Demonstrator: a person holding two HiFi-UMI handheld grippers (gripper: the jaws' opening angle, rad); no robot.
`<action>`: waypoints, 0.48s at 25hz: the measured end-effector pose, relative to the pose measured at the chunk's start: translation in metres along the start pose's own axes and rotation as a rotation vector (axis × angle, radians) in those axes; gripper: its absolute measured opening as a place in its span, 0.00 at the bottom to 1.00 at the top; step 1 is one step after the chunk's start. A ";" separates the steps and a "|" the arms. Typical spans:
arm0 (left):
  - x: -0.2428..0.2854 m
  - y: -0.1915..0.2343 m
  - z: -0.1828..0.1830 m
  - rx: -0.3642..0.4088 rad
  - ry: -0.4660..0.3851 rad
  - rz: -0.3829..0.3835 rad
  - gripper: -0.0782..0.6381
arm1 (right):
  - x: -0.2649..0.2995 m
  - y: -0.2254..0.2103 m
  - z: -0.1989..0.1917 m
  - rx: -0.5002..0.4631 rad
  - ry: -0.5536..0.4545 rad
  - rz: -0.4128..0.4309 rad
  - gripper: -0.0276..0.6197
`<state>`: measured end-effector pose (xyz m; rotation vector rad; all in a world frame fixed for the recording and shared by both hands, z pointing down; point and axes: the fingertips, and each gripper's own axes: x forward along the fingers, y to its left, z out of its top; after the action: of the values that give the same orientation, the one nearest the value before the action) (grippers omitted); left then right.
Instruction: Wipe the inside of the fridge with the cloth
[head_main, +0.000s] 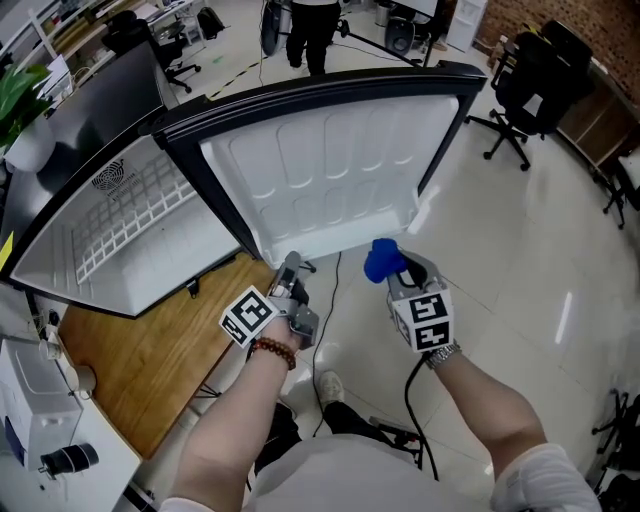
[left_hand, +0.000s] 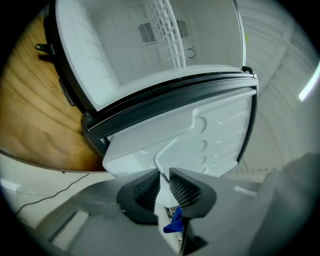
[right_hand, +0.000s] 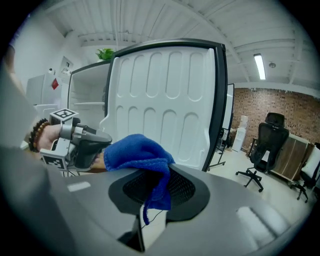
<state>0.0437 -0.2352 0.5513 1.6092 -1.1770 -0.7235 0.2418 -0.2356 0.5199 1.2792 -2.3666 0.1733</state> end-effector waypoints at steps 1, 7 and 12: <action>-0.003 -0.003 -0.001 0.020 0.002 -0.010 0.20 | -0.003 0.003 0.004 0.000 -0.011 0.006 0.15; -0.013 -0.028 0.009 0.068 -0.014 -0.056 0.18 | -0.014 0.024 0.039 -0.005 -0.096 0.048 0.15; -0.015 -0.047 0.021 0.045 -0.019 -0.085 0.18 | -0.017 0.053 0.088 -0.014 -0.197 0.101 0.15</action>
<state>0.0366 -0.2264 0.4990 1.7023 -1.1513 -0.7730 0.1777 -0.2200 0.4388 1.2202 -2.5961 0.0642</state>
